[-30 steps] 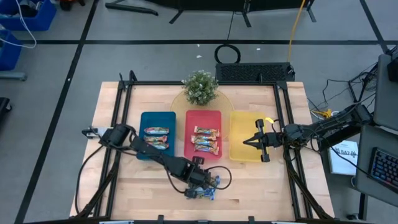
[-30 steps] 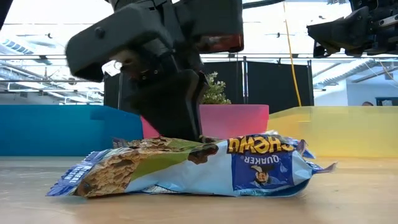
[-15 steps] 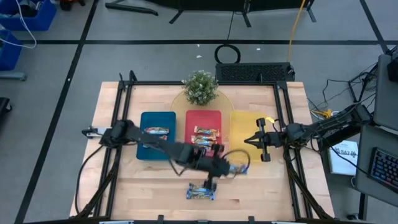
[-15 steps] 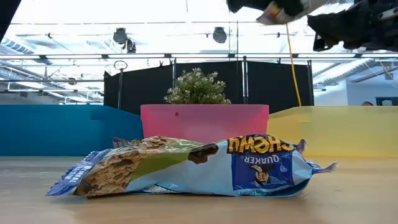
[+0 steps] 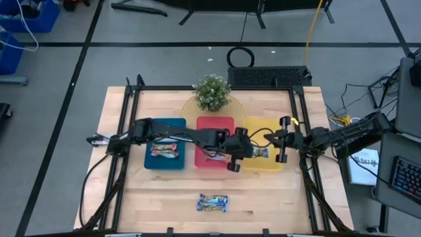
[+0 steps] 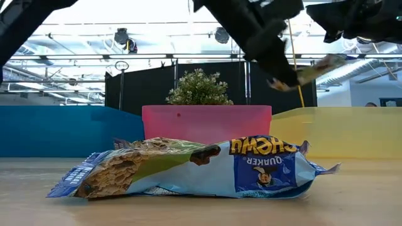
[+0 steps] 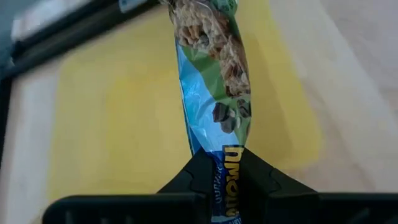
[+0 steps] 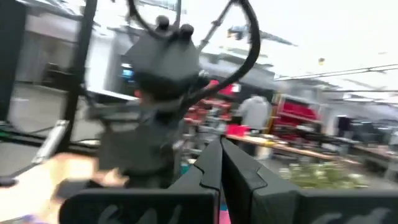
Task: Pick and place Granola Bars by type
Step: Put the top blue granola bar into the yellow bin
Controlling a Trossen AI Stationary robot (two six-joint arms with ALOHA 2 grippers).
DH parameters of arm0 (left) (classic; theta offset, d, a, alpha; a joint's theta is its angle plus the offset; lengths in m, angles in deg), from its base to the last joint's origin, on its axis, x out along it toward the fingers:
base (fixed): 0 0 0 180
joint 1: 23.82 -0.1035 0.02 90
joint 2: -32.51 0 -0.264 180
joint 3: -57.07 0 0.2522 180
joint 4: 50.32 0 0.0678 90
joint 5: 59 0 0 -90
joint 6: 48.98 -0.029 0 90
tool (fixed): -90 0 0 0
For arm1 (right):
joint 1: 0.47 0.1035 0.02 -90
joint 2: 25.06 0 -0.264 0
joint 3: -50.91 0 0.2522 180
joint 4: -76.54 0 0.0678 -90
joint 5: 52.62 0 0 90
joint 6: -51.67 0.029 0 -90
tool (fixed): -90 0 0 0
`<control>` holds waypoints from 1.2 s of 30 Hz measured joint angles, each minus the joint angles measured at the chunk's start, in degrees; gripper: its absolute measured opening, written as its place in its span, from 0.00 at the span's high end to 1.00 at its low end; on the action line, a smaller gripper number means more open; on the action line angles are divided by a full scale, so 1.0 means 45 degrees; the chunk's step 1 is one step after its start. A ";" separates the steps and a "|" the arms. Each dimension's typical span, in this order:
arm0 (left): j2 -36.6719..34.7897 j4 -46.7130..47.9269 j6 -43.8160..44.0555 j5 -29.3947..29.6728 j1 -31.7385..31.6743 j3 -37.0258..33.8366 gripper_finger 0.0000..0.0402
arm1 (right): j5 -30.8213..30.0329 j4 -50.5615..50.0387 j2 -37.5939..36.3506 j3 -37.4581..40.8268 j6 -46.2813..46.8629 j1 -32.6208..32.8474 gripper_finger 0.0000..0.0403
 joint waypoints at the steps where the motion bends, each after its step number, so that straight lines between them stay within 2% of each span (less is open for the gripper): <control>1: 0.0166 -0.0440 -0.0317 -0.0067 -0.0099 -0.0002 0.90 | -0.0168 -0.0041 -0.0148 0.0000 -0.0114 0.0004 1.00; 8: 0.0737 -0.2764 -0.1473 -0.0493 -0.0834 0.0003 0.90 | -0.0256 -0.0411 -0.0379 0.0000 -0.0240 0.0000 1.00; 11: 0.1015 -0.3485 -0.1568 -0.1352 -0.1125 0.0018 0.89 | -0.0261 -0.0448 -0.0391 0.0000 -0.0394 0.0000 1.00; 21: 0.1980 -0.4391 -0.2033 -0.2874 -0.1804 -0.0002 0.88 | -0.0256 -0.0656 -0.0466 0.0000 -0.0074 0.0000 1.00; 27: 0.2132 -0.4478 -0.2423 -0.3033 -0.1792 -0.0017 0.84 | -0.0256 -0.0740 -0.0465 0.0005 -0.0051 0.0000 1.00; 36: 0.2117 -0.4535 -0.1839 -0.3077 -0.1701 0.0002 0.82 | -0.0256 -0.0901 -0.0461 0.0005 0.0078 0.0000 1.00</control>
